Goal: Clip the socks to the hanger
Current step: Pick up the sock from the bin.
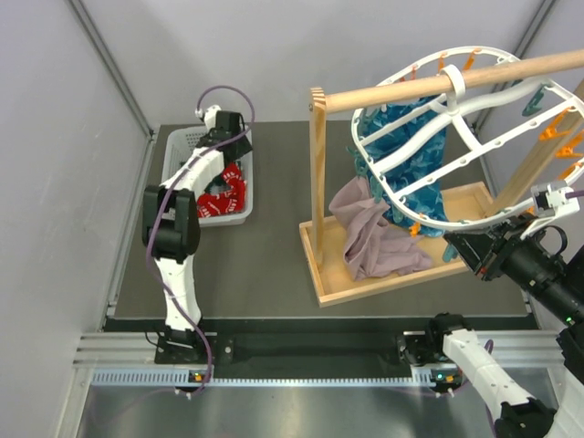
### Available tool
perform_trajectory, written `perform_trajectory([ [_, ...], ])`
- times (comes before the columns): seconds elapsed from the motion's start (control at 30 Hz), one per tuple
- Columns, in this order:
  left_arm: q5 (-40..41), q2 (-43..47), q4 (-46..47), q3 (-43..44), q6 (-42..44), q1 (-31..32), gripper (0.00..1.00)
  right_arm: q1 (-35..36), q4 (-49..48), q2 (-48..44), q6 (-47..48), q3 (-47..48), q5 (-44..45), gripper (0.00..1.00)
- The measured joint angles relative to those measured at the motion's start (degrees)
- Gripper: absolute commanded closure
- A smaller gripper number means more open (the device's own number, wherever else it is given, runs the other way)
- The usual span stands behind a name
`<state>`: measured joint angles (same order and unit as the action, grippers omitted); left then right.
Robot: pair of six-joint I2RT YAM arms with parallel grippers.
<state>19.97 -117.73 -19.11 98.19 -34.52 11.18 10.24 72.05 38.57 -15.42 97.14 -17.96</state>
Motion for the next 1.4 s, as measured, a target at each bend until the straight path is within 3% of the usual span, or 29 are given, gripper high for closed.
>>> perform_trajectory([
  [0.13,1.9,-4.4,1.7,-1.2,1.2,0.0,0.27,0.2,0.0,0.0,0.0,0.0,-0.2,1.0],
  [0.6,5.0,-2.4,15.5,-4.3,14.3,0.1,0.28,1.3,-0.1,0.0,0.0,0.0,-0.1,1.0],
  [1.17,7.8,-5.6,12.3,-0.4,17.6,-0.7,0.35,2.0,0.0,0.0,0.1,0.8,-0.1,1.0],
  [1.4,7.4,-7.6,10.9,-0.4,17.0,-1.9,0.49,2.0,0.0,0.1,0.3,1.2,-0.3,1.0],
])
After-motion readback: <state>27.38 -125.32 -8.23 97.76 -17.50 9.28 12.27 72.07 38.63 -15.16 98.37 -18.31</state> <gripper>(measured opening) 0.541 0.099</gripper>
